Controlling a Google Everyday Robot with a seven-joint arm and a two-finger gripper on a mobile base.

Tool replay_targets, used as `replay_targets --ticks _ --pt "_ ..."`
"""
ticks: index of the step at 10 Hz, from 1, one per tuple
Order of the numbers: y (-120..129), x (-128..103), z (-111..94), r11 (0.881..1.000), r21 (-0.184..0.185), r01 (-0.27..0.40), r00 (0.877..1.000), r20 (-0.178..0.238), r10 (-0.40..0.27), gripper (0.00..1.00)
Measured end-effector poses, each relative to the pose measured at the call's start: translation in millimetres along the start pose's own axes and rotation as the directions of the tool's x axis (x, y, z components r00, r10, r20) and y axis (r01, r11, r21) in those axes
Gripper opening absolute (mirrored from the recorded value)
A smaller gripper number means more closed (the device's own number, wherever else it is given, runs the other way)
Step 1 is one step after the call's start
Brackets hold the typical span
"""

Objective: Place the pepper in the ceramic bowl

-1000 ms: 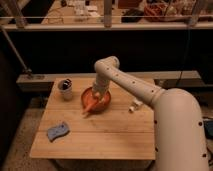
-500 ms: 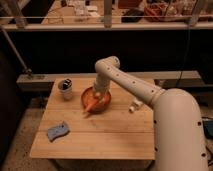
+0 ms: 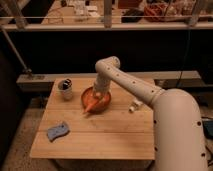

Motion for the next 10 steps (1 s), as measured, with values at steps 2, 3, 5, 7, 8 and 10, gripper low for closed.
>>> replay_targets --ticks 2,3,5,7,8,10 --pt "0.3 0.3 0.4 1.000 0.001 0.000 1.000 0.000 0.000 0.16" --pt "0.5 0.3 0.7 1.000 0.002 0.000 1.000 0.001 0.000 0.16" --pt "0.9 0.5 0.9 1.000 0.002 0.000 1.000 0.002 0.000 0.26" --pt "1.3 0.9 1.2 1.000 0.003 -0.001 1.000 0.002 0.001 0.29" --pt "1.7 1.1 1.2 1.000 0.004 -0.001 1.000 0.003 0.001 0.31" --pt "2.3 1.2 1.7 1.000 0.004 -0.001 1.000 0.004 0.001 0.45"
